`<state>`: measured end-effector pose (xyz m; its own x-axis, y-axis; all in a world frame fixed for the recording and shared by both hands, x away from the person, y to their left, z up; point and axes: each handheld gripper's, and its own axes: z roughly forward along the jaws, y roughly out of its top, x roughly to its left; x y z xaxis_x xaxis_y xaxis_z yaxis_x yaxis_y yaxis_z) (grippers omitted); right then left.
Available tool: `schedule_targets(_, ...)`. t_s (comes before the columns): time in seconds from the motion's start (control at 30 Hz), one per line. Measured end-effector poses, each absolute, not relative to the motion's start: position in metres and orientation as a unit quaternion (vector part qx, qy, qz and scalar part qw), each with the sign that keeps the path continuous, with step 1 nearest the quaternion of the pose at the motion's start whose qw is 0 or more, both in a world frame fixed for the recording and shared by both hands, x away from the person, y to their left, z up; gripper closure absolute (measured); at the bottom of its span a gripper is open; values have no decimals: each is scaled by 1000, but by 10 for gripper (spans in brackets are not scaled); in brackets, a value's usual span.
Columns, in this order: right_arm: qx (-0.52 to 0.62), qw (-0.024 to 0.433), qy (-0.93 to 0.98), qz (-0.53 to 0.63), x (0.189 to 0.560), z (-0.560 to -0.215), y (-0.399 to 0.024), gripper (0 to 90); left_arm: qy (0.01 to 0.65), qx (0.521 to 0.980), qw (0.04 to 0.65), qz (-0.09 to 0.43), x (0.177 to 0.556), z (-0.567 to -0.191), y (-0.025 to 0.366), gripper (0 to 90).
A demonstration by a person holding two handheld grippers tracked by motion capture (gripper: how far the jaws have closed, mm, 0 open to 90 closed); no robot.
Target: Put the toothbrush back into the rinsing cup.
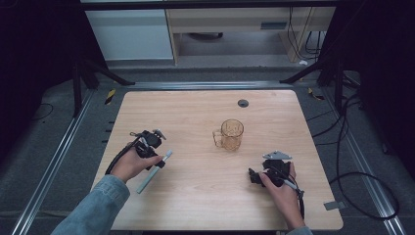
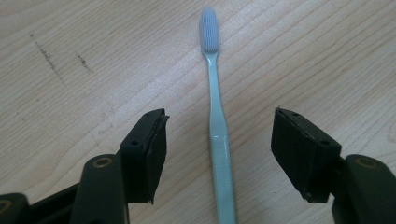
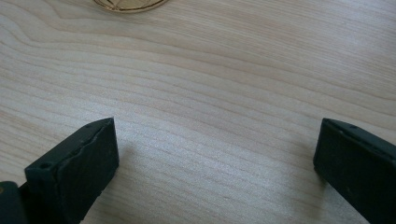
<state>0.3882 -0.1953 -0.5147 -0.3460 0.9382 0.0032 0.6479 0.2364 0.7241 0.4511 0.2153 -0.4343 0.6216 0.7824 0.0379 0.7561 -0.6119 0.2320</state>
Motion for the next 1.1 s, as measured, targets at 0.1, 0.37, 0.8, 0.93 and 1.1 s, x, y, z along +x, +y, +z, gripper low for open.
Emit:
schedule_targets(0.1,524,225,755,324,388,-515,-196,4,429,897,91,57,454,-439,214,406)
schedule_targets(0.37,524,226,755,324,388,-515,-196,4,426,901,71,47,457,-447,216,482)
schedule_targets(0.8,525,225,754,324,388,-515,-196,4,439,896,66,9,463,-454,219,632)
schedule_targets(0.93,523,226,755,324,388,-515,-196,4,442,895,62,9,464,-455,218,662)
schedule_targets(1.1,522,226,756,324,388,-515,-196,4,443,895,60,10,466,-458,216,679)
